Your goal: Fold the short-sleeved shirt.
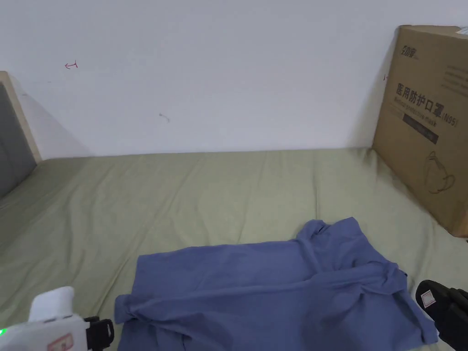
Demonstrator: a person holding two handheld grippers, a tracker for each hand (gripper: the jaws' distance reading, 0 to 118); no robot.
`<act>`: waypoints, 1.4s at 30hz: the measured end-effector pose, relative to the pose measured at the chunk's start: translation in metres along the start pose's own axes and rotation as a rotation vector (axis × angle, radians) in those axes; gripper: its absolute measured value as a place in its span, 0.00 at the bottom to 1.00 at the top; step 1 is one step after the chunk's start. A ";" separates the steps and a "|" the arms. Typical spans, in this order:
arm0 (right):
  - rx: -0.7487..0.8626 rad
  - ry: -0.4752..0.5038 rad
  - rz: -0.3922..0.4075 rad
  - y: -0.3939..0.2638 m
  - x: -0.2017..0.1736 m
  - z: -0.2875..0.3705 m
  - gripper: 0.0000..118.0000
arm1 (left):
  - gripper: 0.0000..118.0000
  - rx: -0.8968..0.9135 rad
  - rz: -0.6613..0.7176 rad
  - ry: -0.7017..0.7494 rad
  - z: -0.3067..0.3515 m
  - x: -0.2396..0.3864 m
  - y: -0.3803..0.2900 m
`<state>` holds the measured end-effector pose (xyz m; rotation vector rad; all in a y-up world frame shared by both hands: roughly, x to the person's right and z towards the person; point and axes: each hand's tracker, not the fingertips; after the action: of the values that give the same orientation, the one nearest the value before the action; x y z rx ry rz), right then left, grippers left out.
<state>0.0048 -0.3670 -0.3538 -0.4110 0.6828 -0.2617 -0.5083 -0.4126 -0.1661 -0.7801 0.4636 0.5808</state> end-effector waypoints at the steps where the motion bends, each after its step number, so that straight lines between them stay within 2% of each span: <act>1: -0.012 0.004 -0.014 -0.001 0.000 0.000 0.00 | 0.09 -0.063 0.029 -0.015 -0.017 -0.008 0.006; 2: -0.021 -0.001 -0.019 -0.001 0.001 -0.002 0.00 | 0.37 -0.090 0.042 -0.008 -0.035 -0.016 0.010; 3: -0.028 -0.005 -0.023 -0.002 0.002 -0.004 0.00 | 0.78 -0.111 0.023 0.022 -0.050 -0.019 0.012; 4: -0.043 -0.009 -0.025 -0.003 0.004 -0.006 0.00 | 1.00 -0.144 -0.003 0.070 -0.068 -0.016 0.008; 6: -0.066 -0.016 -0.024 -0.006 0.004 -0.008 0.00 | 0.97 -0.127 -0.073 0.118 -0.092 -0.018 0.011; 10: -0.128 -0.043 -0.003 -0.009 0.004 -0.013 0.00 | 0.97 -0.216 -0.126 0.216 -0.148 -0.018 0.006; 11: -0.137 -0.053 0.009 -0.010 0.005 -0.014 0.00 | 0.98 -0.255 -0.120 0.260 -0.160 -0.019 0.001; 13: -0.149 -0.074 0.036 -0.011 0.011 -0.018 0.00 | 1.00 -0.215 -0.100 0.220 -0.164 -0.015 -0.007; 15: -0.155 -0.103 0.077 -0.011 0.015 -0.022 0.00 | 1.00 -0.202 -0.099 0.281 -0.161 -0.003 -0.008; 17: -0.188 -0.134 0.136 -0.013 0.032 -0.032 0.00 | 0.85 -0.197 -0.116 0.274 -0.148 0.005 -0.009; 18: -0.231 -0.146 0.149 -0.013 0.045 -0.042 0.00 | 0.71 -0.166 -0.147 0.249 -0.140 0.009 -0.009; 19: -0.275 -0.156 0.141 -0.012 0.057 -0.052 0.01 | 0.37 -0.128 -0.211 0.255 -0.130 0.016 -0.010; 20: -0.317 -0.175 0.116 -0.010 0.070 -0.064 0.11 | 0.04 -0.100 -0.276 0.249 -0.121 0.020 -0.011; 21: -0.366 -0.195 0.083 -0.008 0.086 -0.079 0.34 | 0.02 -0.096 -0.312 0.216 -0.114 0.025 -0.011; 22: -0.422 -0.230 0.054 -0.006 0.098 -0.095 0.71 | 0.02 -0.098 -0.338 0.226 -0.110 0.027 -0.011; 23: -0.495 -0.276 0.033 -0.006 0.109 -0.113 0.85 | 0.02 -0.101 -0.304 0.131 -0.105 0.029 -0.011; 24: -0.579 -0.287 0.012 -0.009 0.123 -0.132 0.86 | 0.02 -0.127 -0.279 0.085 -0.101 0.029 -0.009; 27: -0.669 -0.311 -0.092 -0.019 0.153 -0.175 0.86 | 0.02 -0.084 -0.273 0.100 -0.087 0.032 -0.002; 30: -0.745 -0.366 -0.088 -0.032 0.172 -0.204 0.86 | 0.02 -0.060 -0.239 0.094 -0.077 0.025 0.006; 31: -0.762 -0.371 -0.055 -0.035 0.176 -0.212 0.80 | 0.02 -0.064 -0.227 0.096 -0.076 0.022 0.007; 32: -0.785 -0.380 -0.012 -0.038 0.176 -0.217 0.70 | 0.02 -0.071 -0.223 0.100 -0.075 0.019 0.010; 33: -0.790 -0.405 0.055 -0.040 0.171 -0.215 0.63 | 0.02 -0.077 -0.224 0.105 -0.075 0.016 0.009; 34: -0.762 -0.388 0.113 -0.039 0.161 -0.211 0.55 | 0.02 -0.083 -0.230 0.112 -0.077 0.013 0.007; 35: -0.767 -0.350 0.160 -0.036 0.153 -0.210 0.37 | 0.02 -0.093 -0.230 0.113 -0.077 0.012 0.004; 36: -0.780 -0.312 0.191 -0.034 0.147 -0.210 0.11 | 0.02 -0.105 -0.225 0.111 -0.076 0.013 0.002; 37: -0.791 -0.261 0.186 -0.033 0.138 -0.205 0.05 | 0.02 -0.120 -0.214 0.102 -0.077 0.012 0.000; 40: -0.785 -0.262 0.189 -0.021 0.125 -0.196 0.05 | 0.02 -0.118 -0.183 0.083 -0.073 0.009 0.004; 42: -0.714 -0.246 0.135 -0.001 0.122 -0.181 0.05 | 0.02 -0.062 -0.149 0.052 -0.057 0.010 0.013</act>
<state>-0.0227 -0.4633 -0.5481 -1.0551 0.5421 0.1731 -0.5193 -0.4452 -0.2148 -0.8828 0.4321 0.4389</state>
